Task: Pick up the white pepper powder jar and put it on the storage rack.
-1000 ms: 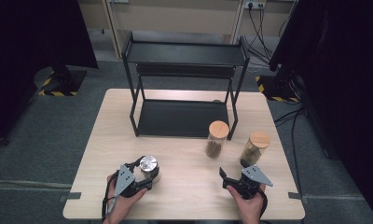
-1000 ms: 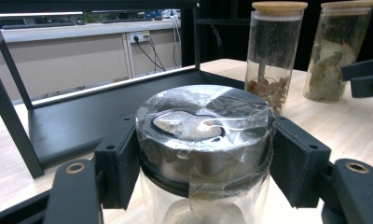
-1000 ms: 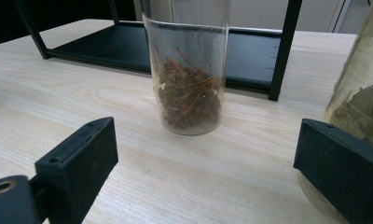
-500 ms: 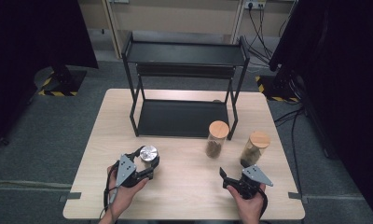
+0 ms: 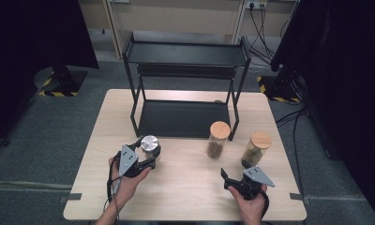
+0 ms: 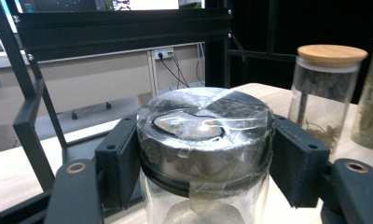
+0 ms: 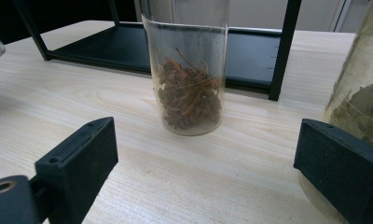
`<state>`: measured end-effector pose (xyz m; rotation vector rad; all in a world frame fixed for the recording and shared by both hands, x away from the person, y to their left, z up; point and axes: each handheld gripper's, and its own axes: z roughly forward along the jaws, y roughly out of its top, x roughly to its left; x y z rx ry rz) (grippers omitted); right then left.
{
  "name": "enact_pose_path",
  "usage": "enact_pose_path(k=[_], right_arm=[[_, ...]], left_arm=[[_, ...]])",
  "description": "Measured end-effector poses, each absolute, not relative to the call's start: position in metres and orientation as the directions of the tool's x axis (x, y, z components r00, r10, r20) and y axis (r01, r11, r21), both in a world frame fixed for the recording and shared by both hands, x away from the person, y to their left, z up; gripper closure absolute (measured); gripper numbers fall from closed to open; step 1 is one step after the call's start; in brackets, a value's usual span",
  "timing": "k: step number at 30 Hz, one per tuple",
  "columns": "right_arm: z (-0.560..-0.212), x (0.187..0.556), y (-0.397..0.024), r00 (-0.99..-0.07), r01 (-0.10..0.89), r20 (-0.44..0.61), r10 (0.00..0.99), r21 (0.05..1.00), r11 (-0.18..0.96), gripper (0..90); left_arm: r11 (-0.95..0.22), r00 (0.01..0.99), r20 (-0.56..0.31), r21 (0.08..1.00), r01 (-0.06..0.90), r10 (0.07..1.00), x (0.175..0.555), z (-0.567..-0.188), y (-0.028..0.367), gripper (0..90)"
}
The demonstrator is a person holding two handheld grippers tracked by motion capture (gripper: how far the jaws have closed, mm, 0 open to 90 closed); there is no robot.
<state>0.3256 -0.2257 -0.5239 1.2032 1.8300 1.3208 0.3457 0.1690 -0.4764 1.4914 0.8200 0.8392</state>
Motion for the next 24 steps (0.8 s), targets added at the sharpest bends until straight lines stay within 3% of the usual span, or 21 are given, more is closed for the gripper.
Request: enact_pose_path(k=[24], right_arm=[[-0.524,0.326,-0.226,-0.429,0.334,0.054,0.902,0.937,0.102,6.3]], left_arm=[[-0.065,0.448,0.054,0.998,0.011,0.892,0.38,-0.458,0.166,33.3]])
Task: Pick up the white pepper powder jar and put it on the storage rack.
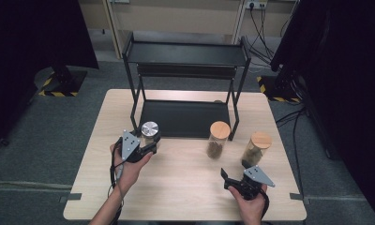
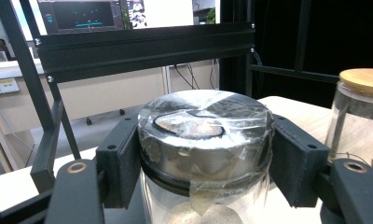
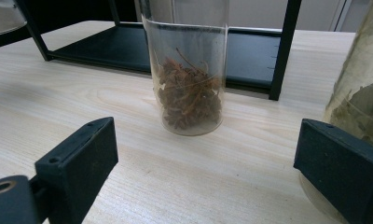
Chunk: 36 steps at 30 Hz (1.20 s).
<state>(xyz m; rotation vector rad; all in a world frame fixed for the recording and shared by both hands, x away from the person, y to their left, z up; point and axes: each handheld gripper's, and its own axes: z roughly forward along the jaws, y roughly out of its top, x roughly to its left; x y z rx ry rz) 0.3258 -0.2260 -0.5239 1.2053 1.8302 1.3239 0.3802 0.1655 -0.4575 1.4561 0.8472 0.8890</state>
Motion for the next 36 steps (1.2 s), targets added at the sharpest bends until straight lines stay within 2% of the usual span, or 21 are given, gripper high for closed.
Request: enact_pose_path(k=[36], right_arm=[[-0.524,0.326,-0.227,-0.428,0.336,0.062,0.902,0.937,0.095,6.3]], left_arm=[[-0.055,0.385,0.045,0.998,0.014,0.922,0.437,-0.442,0.16,34.5]])
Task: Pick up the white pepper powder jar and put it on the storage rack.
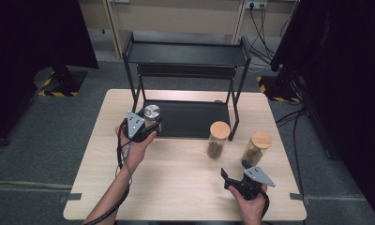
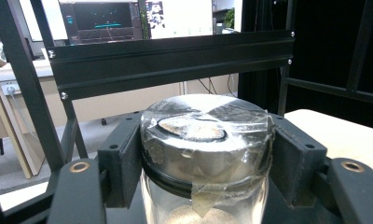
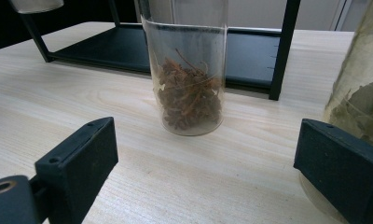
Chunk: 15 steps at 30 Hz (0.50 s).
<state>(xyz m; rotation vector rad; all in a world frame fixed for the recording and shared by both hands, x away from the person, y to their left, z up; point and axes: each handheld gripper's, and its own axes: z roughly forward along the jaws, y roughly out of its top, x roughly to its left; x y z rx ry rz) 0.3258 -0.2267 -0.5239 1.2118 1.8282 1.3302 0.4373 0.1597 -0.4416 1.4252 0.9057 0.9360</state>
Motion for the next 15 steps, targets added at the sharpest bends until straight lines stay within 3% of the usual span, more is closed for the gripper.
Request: enact_pose_path(k=[15], right_arm=[[-0.524,0.326,-0.227,-0.43,0.337,0.065,0.901,0.937,0.094,6.3]], left_arm=[[-0.05,0.369,0.038,0.998,0.023,0.929,0.453,-0.442,0.157,34.8]])
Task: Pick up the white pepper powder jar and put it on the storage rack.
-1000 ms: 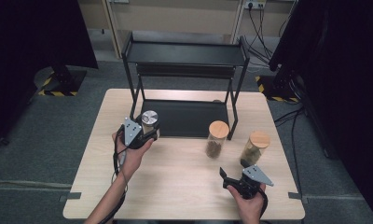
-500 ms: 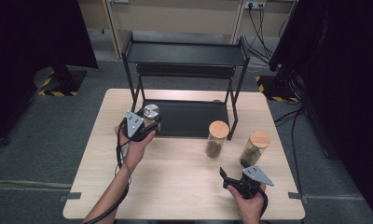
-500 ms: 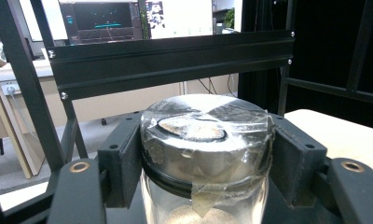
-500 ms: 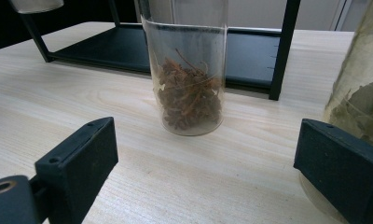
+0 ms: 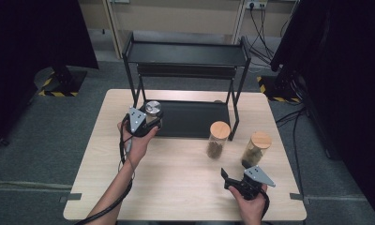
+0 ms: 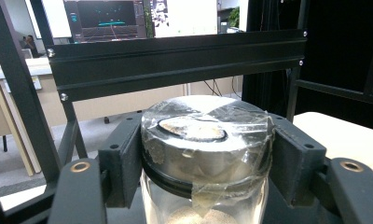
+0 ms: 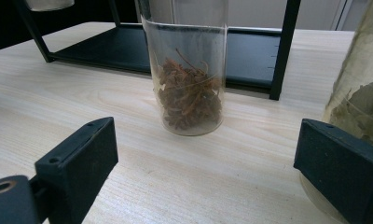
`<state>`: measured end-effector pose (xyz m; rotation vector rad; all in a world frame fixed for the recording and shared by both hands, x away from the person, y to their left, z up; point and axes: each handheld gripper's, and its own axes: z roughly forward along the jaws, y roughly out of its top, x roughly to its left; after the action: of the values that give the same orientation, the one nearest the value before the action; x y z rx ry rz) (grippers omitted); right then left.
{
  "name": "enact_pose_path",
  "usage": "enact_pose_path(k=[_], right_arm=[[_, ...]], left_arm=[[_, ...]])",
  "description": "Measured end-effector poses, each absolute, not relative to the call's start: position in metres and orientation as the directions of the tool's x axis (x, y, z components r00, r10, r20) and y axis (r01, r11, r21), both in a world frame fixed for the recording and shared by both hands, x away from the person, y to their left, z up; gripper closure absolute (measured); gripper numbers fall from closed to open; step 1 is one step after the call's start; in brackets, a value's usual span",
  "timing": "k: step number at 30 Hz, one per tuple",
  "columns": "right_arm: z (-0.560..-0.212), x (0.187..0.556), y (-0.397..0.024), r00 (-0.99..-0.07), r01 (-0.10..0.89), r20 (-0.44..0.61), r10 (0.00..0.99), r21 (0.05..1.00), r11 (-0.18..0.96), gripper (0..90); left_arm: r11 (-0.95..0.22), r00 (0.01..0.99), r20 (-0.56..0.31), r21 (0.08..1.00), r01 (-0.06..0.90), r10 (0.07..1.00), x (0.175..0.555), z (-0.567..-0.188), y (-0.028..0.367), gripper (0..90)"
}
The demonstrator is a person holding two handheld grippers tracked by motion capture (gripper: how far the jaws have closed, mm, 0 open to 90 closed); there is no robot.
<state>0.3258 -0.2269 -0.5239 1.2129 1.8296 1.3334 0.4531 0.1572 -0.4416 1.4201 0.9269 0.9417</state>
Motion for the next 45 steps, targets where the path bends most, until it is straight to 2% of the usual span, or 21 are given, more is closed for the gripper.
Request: enact_pose_path(k=[45], right_arm=[[-0.524,0.325,-0.227,-0.435,0.335,0.062,0.898,0.937,0.097,6.3]], left_arm=[[-0.057,0.316,0.032,0.996,0.071,0.948,0.5,-0.454,0.148,34.9]])
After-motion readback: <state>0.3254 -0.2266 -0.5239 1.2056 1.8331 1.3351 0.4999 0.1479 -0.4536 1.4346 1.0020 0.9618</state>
